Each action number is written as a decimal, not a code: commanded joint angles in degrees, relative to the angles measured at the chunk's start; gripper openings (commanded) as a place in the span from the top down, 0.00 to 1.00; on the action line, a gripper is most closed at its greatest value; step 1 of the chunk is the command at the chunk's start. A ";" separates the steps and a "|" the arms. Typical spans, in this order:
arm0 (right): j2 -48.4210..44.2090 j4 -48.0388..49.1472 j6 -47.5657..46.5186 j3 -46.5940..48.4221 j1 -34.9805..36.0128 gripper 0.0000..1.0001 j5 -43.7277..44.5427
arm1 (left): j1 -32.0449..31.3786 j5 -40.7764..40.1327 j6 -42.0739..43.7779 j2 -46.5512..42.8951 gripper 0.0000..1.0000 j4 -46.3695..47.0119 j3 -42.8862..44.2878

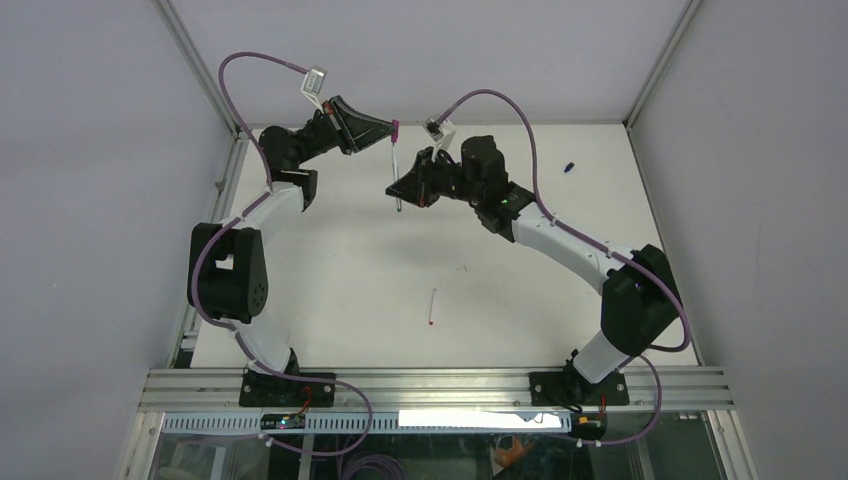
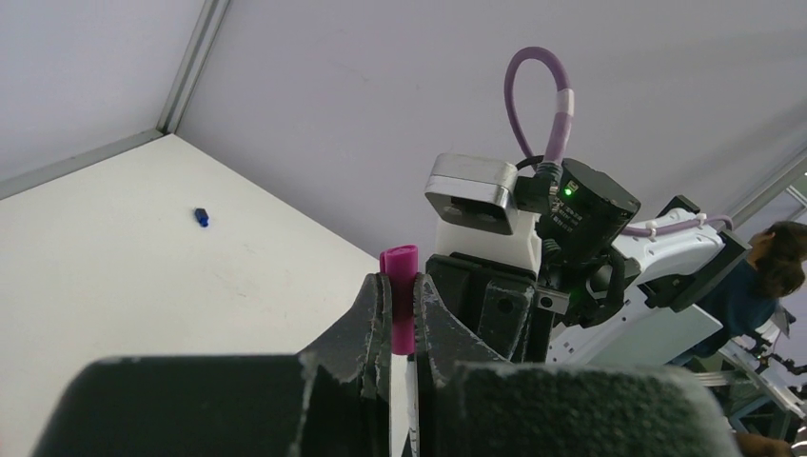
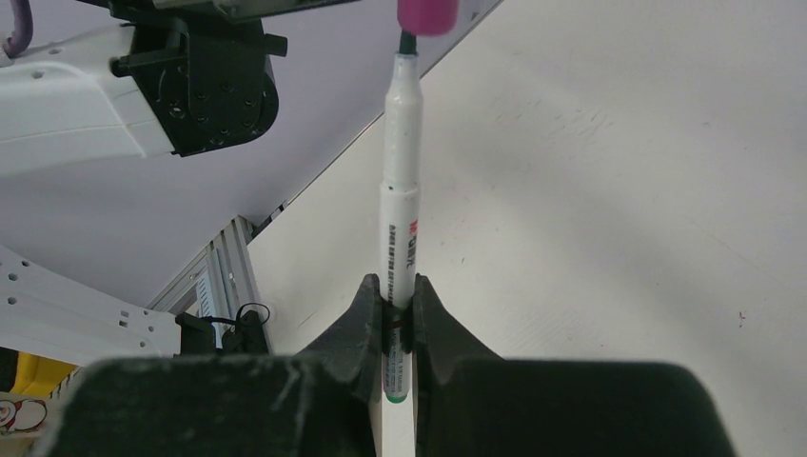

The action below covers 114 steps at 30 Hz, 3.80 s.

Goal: Insert the pens into the pen caps

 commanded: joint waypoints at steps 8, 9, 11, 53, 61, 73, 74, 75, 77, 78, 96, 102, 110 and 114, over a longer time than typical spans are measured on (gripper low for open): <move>0.55 2.12 -1.59 4.05 0.35 1.00 1.23 | -0.61 -0.89 -2.74 1.43 1.00 6.69 -0.58; 0.60 2.13 -1.63 4.02 0.30 1.00 1.27 | -0.61 -0.85 -2.75 1.35 1.00 6.69 -0.58; 0.61 2.40 -1.56 3.78 0.33 1.00 1.39 | -0.61 -0.68 -2.89 1.33 1.00 6.57 -0.54; -2.71 11.45 -6.77 0.72 -2.56 1.00 11.95 | -2.64 5.97 19.98 -13.87 1.00 -23.43 -14.03; -3.86 11.79 -6.80 0.95 -4.31 1.00 11.91 | -5.35 4.80 35.93 -18.27 1.00 -44.92 -13.02; -5.71 13.07 -7.60 1.34 -5.61 1.00 11.95 | -8.25 3.85 36.02 -17.37 1.00 -44.86 -17.54; -5.86 13.50 -7.63 1.22 -5.70 1.00 12.11 | -8.38 3.78 35.85 -17.38 1.00 -44.66 -17.91; -6.03 14.07 -7.58 0.96 -5.77 1.00 12.52 | -8.47 3.76 35.76 -17.39 1.00 -44.67 -18.12; -6.17 15.17 -7.66 0.72 -5.84 1.00 13.22 | -8.67 3.74 35.87 -17.30 1.00 -44.88 -18.46; -6.27 15.40 -7.71 0.73 -5.88 1.00 13.41 | -8.74 3.78 36.02 -17.27 1.00 -45.07 -18.52; -5.72 20.85 -7.91 2.89 -6.59 1.00 14.49 | -12.36 2.80 37.35 -16.02 1.00 -47.27 -21.79; -5.75 20.88 -7.87 3.38 -7.36 1.00 14.36 | -12.83 2.46 38.28 -16.32 1.00 -48.57 -22.33; -6.97 21.20 -7.57 -0.13 -7.50 1.00 15.12 | -11.24 1.83 39.96 -19.62 0.80 -51.78 -20.44; -8.74 19.79 -8.22 -3.28 -7.62 1.00 15.44 | -6.10 0.44 39.21 -24.20 0.64 -51.50 -19.74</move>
